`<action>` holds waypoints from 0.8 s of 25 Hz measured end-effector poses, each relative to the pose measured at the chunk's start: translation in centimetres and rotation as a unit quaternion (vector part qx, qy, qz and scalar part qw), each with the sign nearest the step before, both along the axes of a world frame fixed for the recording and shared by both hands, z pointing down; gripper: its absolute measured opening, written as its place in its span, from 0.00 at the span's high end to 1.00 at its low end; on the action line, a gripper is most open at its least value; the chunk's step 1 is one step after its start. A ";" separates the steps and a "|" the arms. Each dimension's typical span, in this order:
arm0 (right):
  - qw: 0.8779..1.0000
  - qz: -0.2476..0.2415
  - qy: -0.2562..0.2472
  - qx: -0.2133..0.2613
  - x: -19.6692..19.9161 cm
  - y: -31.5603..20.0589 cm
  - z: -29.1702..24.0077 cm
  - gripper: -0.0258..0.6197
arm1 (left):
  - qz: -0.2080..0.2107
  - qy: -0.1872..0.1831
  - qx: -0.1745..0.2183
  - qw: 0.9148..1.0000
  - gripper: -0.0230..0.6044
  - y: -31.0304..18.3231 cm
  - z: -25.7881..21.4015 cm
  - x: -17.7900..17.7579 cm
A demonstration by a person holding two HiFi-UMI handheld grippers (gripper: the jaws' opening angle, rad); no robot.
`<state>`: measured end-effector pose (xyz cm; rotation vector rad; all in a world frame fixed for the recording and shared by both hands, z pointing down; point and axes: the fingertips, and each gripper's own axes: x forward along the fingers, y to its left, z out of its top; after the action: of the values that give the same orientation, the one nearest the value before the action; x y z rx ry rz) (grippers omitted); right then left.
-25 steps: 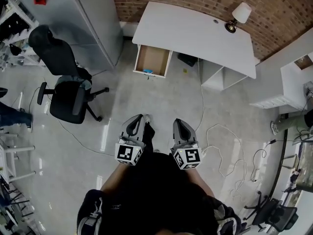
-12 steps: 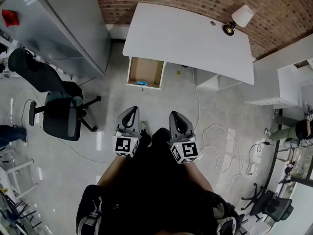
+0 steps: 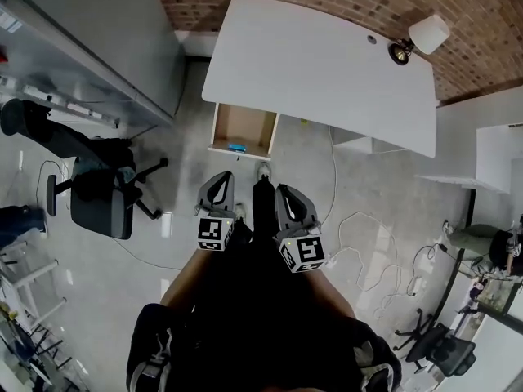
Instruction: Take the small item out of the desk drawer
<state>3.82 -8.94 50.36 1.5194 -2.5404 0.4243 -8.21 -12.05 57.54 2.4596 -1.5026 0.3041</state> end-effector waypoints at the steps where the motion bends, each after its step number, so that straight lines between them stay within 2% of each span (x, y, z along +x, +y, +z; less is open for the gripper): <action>1: 1.000 -0.002 -0.001 -0.003 0.3 -1.1 0.3 0.91 | -0.001 -0.003 -0.011 1.000 0.95 -1.2 1.1 0.3; 4: 1.000 -0.009 -0.002 -0.017 1.0 -4.2 1.4 0.91 | -0.004 -0.010 -0.053 0.999 0.95 -4.1 5.5 0.9; 8: 0.999 -0.012 -0.007 -0.040 1.5 -7.2 3.4 0.91 | -0.013 -0.042 -0.113 0.993 0.92 -6.6 13.0 0.5; 10: 0.999 -0.012 -0.006 -0.048 2.0 -8.8 4.2 0.91 | -0.018 -0.047 -0.145 0.988 0.78 -7.9 16.2 0.8; 12: 0.998 -0.013 -0.006 -0.055 2.6 -10.2 4.9 0.91 | -0.024 -0.050 -0.176 0.983 0.68 -9.0 19.2 1.2; 16: 0.997 -0.015 -0.012 -0.074 2.8 -12.3 6.8 0.91 | -0.029 -0.054 -0.244 0.968 0.60 -10.3 25.3 1.4; 18: 0.996 -0.020 -0.014 -0.087 2.7 -13.1 8.0 0.91 | -0.029 -0.061 -0.282 0.957 0.60 -10.7 28.5 1.3; 20: 0.995 -0.026 -0.014 -0.097 2.5 -13.7 9.0 0.91 | -0.026 -0.071 -0.316 0.946 0.55 -11.0 31.3 1.4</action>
<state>6.30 -22.68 59.37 1.3848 -2.4699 0.6684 -6.78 -23.02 88.81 1.9137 -1.2557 0.8248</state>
